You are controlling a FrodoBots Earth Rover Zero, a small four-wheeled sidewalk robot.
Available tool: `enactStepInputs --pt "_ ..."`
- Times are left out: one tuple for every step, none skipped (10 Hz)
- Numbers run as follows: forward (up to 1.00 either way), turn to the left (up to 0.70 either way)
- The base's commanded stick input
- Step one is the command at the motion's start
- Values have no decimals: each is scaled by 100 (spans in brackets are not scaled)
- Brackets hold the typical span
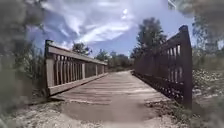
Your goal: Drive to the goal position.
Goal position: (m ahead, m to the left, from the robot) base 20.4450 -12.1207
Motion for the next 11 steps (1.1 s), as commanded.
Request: enactStepInputs --pt "70 0" --pt "70 0" --pt "70 0" --pt "70 0" --pt "70 0" --pt "70 0" --pt "70 0" --pt "70 0" --pt "70 0" --pt "70 0" --pt "70 0"
